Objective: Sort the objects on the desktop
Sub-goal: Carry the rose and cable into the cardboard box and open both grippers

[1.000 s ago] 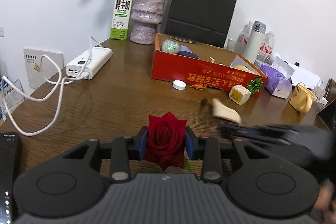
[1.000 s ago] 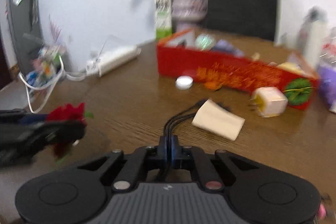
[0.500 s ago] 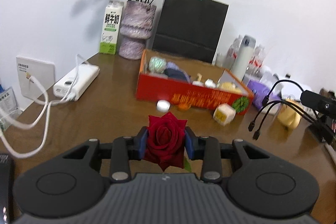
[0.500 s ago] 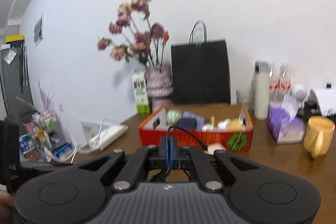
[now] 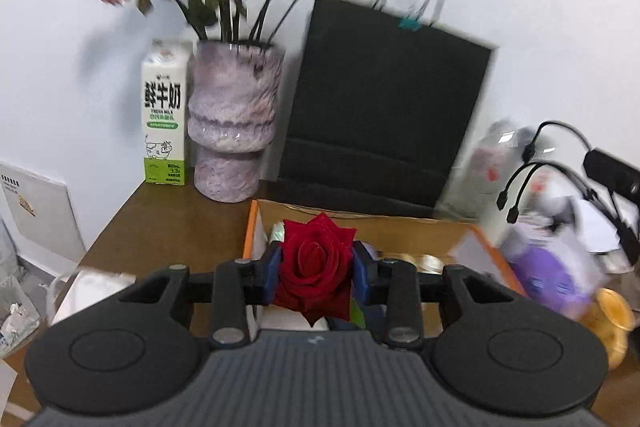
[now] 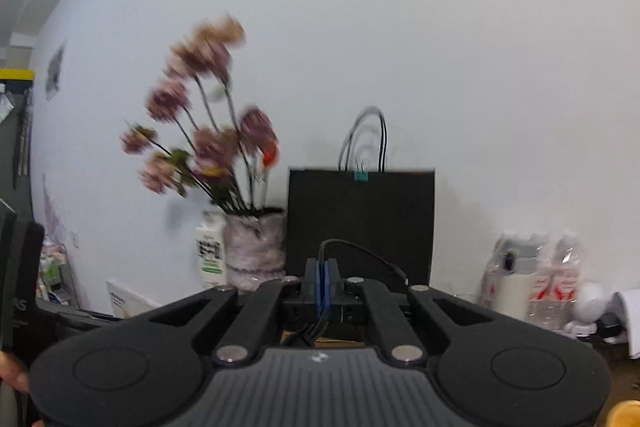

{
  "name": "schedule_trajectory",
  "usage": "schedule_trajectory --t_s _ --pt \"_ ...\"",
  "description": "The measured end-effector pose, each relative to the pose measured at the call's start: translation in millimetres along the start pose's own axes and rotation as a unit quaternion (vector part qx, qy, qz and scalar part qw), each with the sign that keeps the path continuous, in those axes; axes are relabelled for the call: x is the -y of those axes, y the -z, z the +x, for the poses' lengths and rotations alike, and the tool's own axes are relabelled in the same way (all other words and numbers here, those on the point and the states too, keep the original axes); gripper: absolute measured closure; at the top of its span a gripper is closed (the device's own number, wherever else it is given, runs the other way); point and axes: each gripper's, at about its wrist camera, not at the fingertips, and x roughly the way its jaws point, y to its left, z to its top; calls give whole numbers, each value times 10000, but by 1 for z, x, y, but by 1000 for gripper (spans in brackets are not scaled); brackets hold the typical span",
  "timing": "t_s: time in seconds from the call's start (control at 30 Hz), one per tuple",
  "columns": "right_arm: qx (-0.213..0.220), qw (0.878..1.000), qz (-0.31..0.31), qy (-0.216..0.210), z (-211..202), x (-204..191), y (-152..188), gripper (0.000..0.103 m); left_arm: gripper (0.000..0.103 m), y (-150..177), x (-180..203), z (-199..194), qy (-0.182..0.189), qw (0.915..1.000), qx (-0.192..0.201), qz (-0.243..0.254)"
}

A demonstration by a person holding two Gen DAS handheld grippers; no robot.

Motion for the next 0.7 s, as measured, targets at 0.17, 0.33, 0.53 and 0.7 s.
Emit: schedule_trajectory --t_s 0.17,0.33,0.53,0.7 --pt "-1453 9884 446 -56 129 16 54 101 52 7 4 99 -459 9968 -623 215" --pt "-2957 9490 1066 -243 180 32 114 90 22 13 2 100 -292 9976 -545 318" --pt "-2549 9604 1122 89 153 48 80 47 17 -2 5 66 -485 9975 -387 341" --pt "-2459 9644 895 385 114 48 62 20 0 20 -2 23 -1092 9924 -570 -68"
